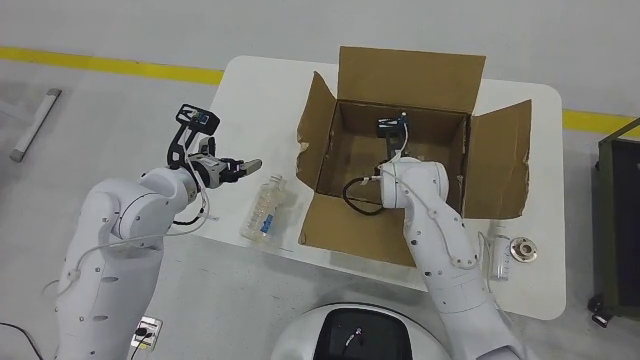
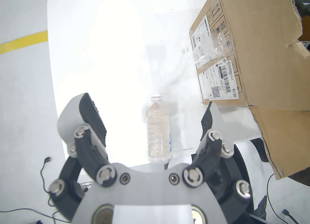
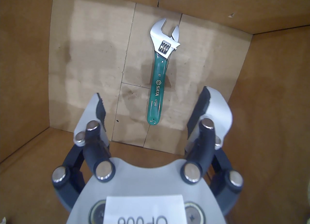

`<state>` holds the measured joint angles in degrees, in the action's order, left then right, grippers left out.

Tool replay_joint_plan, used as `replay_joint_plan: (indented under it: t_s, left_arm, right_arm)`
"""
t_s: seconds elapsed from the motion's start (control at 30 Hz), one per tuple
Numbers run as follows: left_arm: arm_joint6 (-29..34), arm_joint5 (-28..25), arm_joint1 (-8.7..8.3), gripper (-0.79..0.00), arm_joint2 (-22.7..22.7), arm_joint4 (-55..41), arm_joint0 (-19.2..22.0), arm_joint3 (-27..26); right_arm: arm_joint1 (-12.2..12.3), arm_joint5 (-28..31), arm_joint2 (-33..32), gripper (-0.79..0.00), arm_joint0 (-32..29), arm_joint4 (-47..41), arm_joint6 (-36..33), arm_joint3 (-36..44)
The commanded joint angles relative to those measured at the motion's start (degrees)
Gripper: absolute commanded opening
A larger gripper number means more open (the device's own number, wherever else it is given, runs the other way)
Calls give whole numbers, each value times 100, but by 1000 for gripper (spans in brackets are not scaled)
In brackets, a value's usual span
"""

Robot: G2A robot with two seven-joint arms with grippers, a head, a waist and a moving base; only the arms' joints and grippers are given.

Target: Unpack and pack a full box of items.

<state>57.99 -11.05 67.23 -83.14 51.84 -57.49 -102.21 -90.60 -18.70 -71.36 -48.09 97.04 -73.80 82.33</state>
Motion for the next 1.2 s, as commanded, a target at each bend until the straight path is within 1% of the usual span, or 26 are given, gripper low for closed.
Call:
replay_joint_plan:
  t_s: [0.0, 0.13, 0.23, 0.3, 0.4, 0.53, 0.63, 0.9, 1.0, 1.17]
  left_arm:
    - [0, 0, 0, 0, 0, 0, 0, 0]
    - [0, 0, 0, 0, 0, 0, 0, 0]
    - [0, 0, 0, 0, 0, 0, 0, 0]
    - [0, 0, 0, 0, 0, 0, 0, 0]
    - [0, 0, 0, 0, 0, 0, 0, 0]
    - [0, 0, 0, 0, 0, 0, 0, 0]
    - [0, 0, 0, 0, 0, 0, 0, 0]
    - [0, 0, 0, 0, 0, 0, 0, 0]
    - [0, 0, 0, 0, 0, 0, 0, 0]
    - [0, 0, 0, 0, 0, 0, 0, 0]
  right_arm:
    - [-1, 64, -21, 0, 26, 18, 34, -20]
    - [-25, 53, -101, 0, 350, -11, -425, -64]
    - [-45, 6, -146, 0, 611, 59, -982, -148]
    - [-59, 241, -184, 0, 832, 192, -1419, -403]
    - [-117, 242, -319, 0, 1036, 200, -1420, -777]
    - [-214, 242, -323, 0, 1287, 341, -1420, -1386]
    - [-300, 242, -338, 0, 1420, 406, -1420, -1697]
    - [-300, 242, -338, 0, 1420, 406, -1420, -1697]
    - [-296, 289, -349, 0, 1271, 367, -1160, -1684]
    - [-304, 334, -299, 0, 1113, 470, -1149, -1668]
